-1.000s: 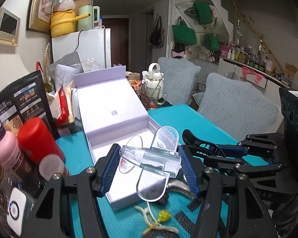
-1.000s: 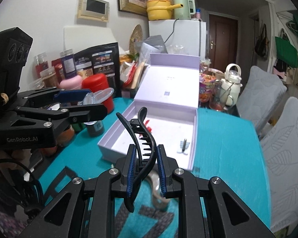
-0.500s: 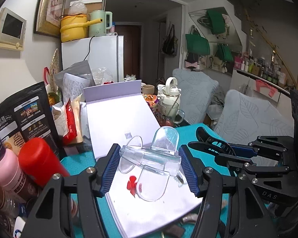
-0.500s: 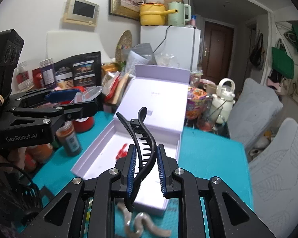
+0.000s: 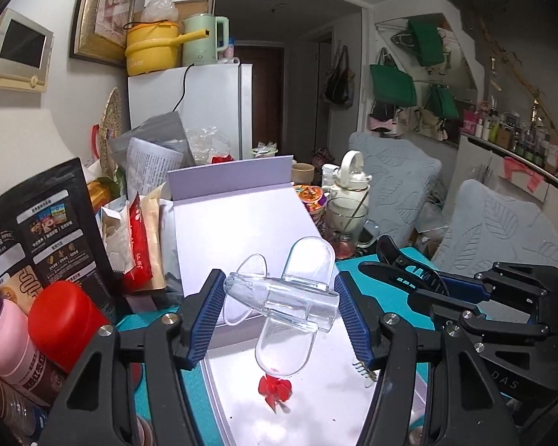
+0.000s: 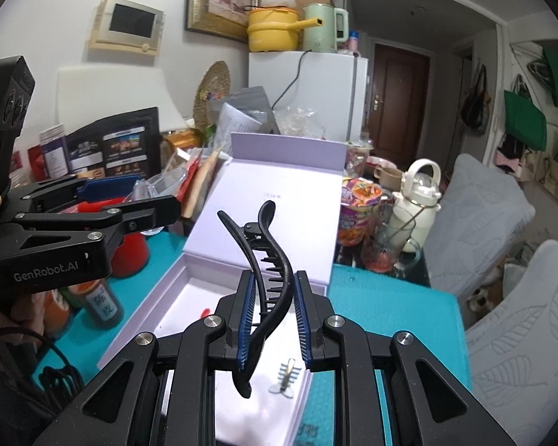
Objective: Organize rigid objects
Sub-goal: 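Lower the clear clip into the box with the left tool while the right tool lowers the black clip, then open both tools to release the clips inside the box, then withdraw both tools from the box toward the remaining clips and lollipop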
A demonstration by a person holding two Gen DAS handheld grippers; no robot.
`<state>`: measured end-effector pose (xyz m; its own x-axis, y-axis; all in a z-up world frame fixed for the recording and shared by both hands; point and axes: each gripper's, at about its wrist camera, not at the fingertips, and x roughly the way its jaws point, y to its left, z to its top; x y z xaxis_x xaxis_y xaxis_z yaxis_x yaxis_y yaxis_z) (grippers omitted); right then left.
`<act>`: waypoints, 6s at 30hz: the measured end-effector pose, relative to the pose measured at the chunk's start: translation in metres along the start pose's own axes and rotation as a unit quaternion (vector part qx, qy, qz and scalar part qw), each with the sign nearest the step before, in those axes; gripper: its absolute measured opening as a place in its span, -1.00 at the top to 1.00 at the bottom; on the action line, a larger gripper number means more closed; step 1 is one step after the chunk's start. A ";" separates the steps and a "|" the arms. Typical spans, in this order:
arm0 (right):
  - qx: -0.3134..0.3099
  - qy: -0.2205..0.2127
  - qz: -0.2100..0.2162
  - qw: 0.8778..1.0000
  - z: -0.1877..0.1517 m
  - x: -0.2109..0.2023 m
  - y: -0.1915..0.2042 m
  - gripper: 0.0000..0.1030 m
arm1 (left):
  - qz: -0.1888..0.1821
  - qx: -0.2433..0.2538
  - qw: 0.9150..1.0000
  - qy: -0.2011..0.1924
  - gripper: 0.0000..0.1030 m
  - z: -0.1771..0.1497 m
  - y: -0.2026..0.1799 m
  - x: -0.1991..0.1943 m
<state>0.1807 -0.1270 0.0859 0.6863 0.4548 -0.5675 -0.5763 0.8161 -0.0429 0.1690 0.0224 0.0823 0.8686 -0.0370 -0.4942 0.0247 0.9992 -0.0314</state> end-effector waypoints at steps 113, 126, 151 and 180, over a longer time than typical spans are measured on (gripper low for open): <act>0.022 0.000 -0.017 1.000 -0.003 -0.057 0.004 0.25 | 0.009 -0.004 1.000 0.027 -0.38 -0.004 -0.035 -0.059; 0.019 -0.021 -0.021 0.999 -0.026 -0.109 0.024 0.00 | 0.009 0.009 1.000 0.026 -0.38 -0.028 -0.051 -0.106; 0.026 0.000 0.008 1.000 -0.094 -0.138 0.070 -0.11 | 0.003 -0.001 0.998 0.057 -0.38 -0.102 -0.043 -0.150; 0.049 0.125 0.083 0.987 -0.162 -0.032 0.090 -0.11 | 0.018 -0.065 0.985 0.157 -0.38 -0.176 0.009 -0.094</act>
<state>0.0349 -0.1256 -0.0336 0.4473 0.4930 -0.7462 -0.6174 0.7739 0.1412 0.0006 0.0318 -0.0243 0.6712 -0.0249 -0.7409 -0.0840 0.9904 -0.1094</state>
